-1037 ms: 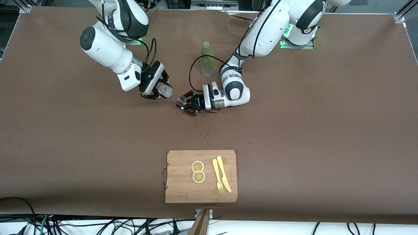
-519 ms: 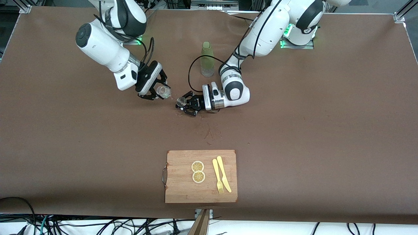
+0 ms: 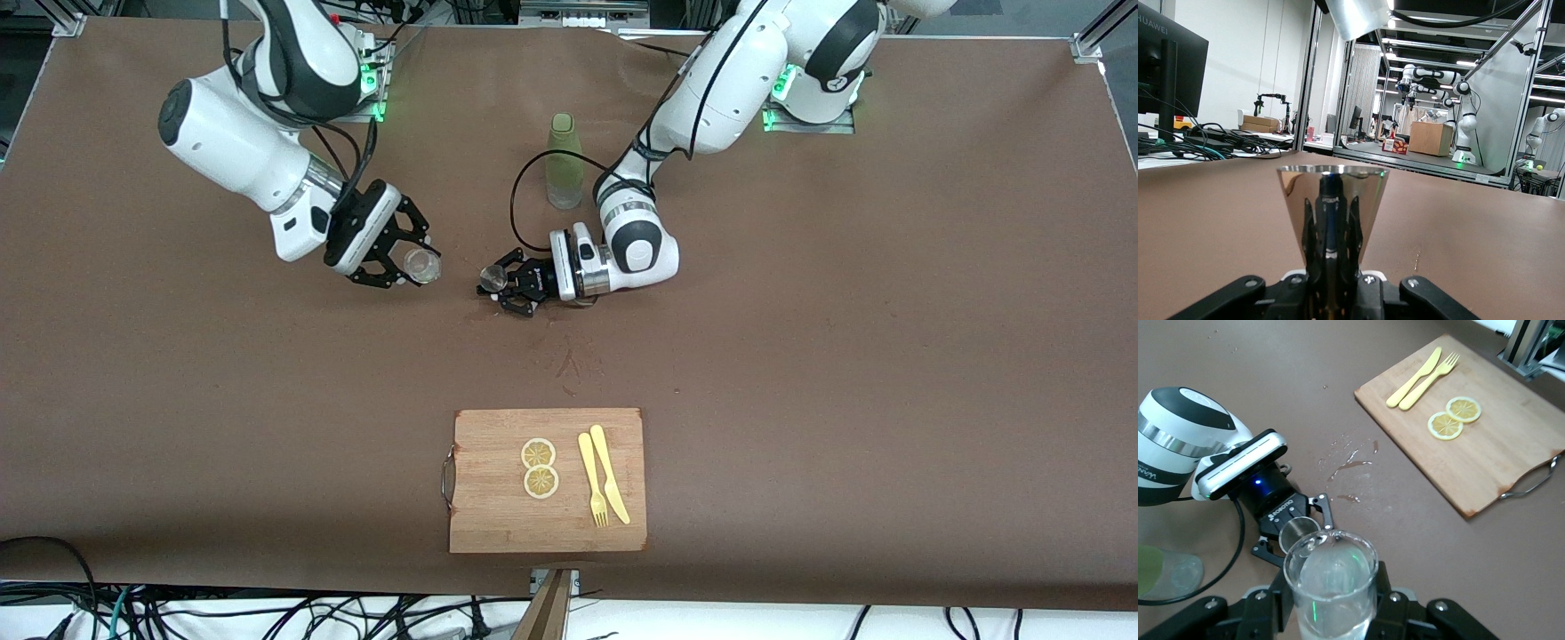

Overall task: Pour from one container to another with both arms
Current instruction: 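Turn the jigger upright and draw the left gripper back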

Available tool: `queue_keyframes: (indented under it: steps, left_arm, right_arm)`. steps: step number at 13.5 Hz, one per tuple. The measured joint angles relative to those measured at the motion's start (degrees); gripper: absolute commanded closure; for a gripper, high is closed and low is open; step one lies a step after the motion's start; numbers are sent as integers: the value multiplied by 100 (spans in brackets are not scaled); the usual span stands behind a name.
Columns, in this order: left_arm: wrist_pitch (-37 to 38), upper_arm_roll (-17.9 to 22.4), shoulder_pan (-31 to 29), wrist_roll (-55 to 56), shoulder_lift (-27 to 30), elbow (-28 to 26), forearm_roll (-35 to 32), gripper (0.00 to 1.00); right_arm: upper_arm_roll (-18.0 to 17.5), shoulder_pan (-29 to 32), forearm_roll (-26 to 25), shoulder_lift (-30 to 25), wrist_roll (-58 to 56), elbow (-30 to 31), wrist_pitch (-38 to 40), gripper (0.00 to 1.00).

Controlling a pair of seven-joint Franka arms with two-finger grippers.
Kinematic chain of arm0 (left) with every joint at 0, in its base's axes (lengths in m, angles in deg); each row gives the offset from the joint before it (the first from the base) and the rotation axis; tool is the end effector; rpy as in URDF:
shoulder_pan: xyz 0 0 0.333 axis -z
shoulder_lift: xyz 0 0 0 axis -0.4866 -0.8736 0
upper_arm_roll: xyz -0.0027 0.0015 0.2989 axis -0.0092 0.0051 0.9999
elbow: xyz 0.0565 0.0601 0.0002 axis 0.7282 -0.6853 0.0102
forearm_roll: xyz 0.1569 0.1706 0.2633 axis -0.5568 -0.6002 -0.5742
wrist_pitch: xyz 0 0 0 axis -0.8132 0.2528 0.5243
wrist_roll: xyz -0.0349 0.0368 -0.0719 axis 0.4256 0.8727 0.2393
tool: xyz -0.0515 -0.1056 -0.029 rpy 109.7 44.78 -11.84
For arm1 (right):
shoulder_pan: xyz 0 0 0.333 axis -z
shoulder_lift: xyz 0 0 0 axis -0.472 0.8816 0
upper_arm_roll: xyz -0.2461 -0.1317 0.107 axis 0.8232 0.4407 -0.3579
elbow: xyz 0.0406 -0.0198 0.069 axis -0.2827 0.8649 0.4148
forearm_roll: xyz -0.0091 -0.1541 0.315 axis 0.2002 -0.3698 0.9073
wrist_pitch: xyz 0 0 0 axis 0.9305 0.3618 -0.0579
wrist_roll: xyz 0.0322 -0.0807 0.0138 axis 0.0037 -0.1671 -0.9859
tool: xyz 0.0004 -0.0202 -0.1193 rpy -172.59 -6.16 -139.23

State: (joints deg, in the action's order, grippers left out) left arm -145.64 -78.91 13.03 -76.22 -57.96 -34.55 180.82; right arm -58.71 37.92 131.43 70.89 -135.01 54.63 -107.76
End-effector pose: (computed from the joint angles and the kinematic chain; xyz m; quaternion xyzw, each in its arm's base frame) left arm 0.4456 -0.4965 0.0978 0.5920 -0.4019 0.5066 0.4810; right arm 0.4859 0.2056 0.3937 -0.8443 -0.4496 -0.2013 0.2111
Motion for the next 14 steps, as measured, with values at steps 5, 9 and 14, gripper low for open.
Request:
queue_keyframes:
  steps: [5,9,14]
  left_arm:
    - [0,5,-3,0,0,0,1,100]
    - [-1,53,-114,3,29,-7,1,100]
    - [-75,76,-710,576,604,-430,-733,100]
  right_arm:
    - [358,1,1219,105,-1669,24,48,64]
    - [901,7,1901,332,-3114,26,530,64]
    - [1822,47,2000,440,-4525,25,1607,64]
